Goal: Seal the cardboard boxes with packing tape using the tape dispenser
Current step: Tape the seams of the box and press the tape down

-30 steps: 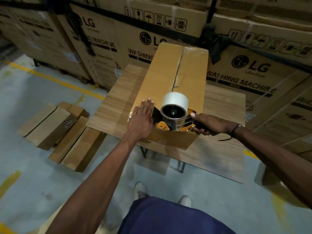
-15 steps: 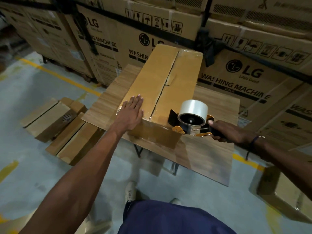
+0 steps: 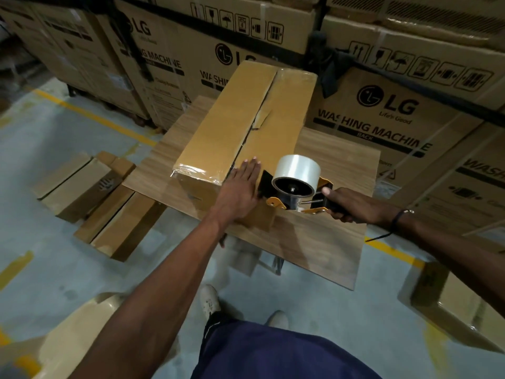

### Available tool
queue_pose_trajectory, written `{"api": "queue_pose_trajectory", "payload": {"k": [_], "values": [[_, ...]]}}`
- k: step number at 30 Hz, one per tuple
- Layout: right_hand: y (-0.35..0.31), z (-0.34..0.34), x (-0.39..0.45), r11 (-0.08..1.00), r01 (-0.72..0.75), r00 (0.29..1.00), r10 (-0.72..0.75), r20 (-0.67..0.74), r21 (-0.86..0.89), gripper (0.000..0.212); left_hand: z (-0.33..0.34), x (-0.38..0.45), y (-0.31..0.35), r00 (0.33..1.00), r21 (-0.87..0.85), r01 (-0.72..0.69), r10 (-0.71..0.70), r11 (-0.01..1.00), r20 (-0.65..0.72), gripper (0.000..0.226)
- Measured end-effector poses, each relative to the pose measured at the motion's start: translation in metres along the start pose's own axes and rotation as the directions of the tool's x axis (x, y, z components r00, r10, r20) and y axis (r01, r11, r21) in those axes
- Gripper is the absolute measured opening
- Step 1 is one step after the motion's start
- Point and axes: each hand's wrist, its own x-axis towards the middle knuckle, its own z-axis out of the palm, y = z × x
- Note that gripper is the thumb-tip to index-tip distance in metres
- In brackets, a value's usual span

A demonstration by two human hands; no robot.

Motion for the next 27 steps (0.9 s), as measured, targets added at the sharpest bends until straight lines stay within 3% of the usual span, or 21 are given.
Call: {"api": "queue_pose_trajectory", "payload": {"k": [4,15,27], "values": [[0.023,-0.019,-0.023,0.997,-0.066,0.998,0.066,0.02,-0.027,0.085,0.002,0.001,-0.002,0.998,-0.013,0.018,-0.019,1.0,-0.056,0.067],[-0.023,-0.033,-0.008,0.936,-0.249,0.963,0.267,0.037,-0.248,0.076,0.004,0.002,0.005,0.997,-0.034,0.017,-0.02,0.999,-0.073,0.07],[-0.04,-0.029,0.006,0.884,-0.267,0.961,0.273,-0.04,-0.384,0.08,0.006,0.002,0.001,0.998,-0.011,-0.001,0.001,1.0,-0.061,0.07]]}}
